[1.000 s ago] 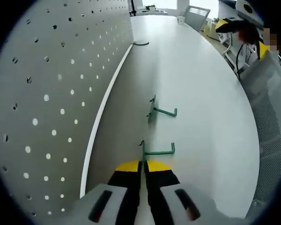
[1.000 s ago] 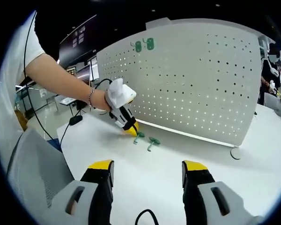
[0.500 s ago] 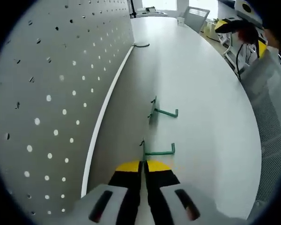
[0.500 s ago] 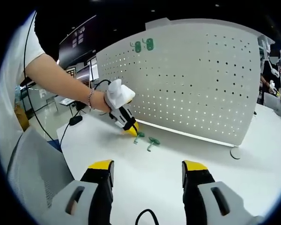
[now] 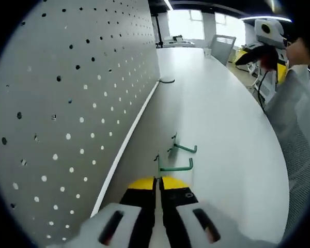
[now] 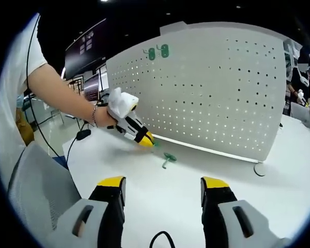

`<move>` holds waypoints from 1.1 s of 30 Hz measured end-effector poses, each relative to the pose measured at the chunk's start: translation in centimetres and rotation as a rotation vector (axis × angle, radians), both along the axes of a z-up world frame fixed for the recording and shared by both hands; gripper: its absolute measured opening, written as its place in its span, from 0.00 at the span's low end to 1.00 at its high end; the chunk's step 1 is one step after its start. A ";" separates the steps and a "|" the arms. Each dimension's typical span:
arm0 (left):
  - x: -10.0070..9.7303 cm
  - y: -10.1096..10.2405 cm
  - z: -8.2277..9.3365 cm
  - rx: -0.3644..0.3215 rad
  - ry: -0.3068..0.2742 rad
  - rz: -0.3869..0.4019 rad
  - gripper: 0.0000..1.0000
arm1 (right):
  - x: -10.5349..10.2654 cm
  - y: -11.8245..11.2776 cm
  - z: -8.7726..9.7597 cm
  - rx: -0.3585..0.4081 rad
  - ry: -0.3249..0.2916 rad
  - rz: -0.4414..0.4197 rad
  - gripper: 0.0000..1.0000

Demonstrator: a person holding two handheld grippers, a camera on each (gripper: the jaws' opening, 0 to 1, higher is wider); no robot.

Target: Insert the hook assembly into the mounting plate slot until the hook locks in place.

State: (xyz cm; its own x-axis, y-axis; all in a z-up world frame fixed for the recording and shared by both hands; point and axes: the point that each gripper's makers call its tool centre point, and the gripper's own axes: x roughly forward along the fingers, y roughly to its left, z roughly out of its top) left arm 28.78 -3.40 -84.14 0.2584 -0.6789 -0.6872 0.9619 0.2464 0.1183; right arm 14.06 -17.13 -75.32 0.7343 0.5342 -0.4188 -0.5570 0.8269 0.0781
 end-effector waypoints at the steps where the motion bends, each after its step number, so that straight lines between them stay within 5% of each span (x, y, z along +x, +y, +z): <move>1: 0.1 0.0 0.1 -0.008 -0.006 0.002 0.03 | 0.0 0.0 0.0 0.000 0.000 0.000 0.57; 33: 0.0 -0.5 7.4 -0.231 -0.094 0.072 0.02 | 0.2 0.7 0.9 0.007 -0.022 0.019 0.57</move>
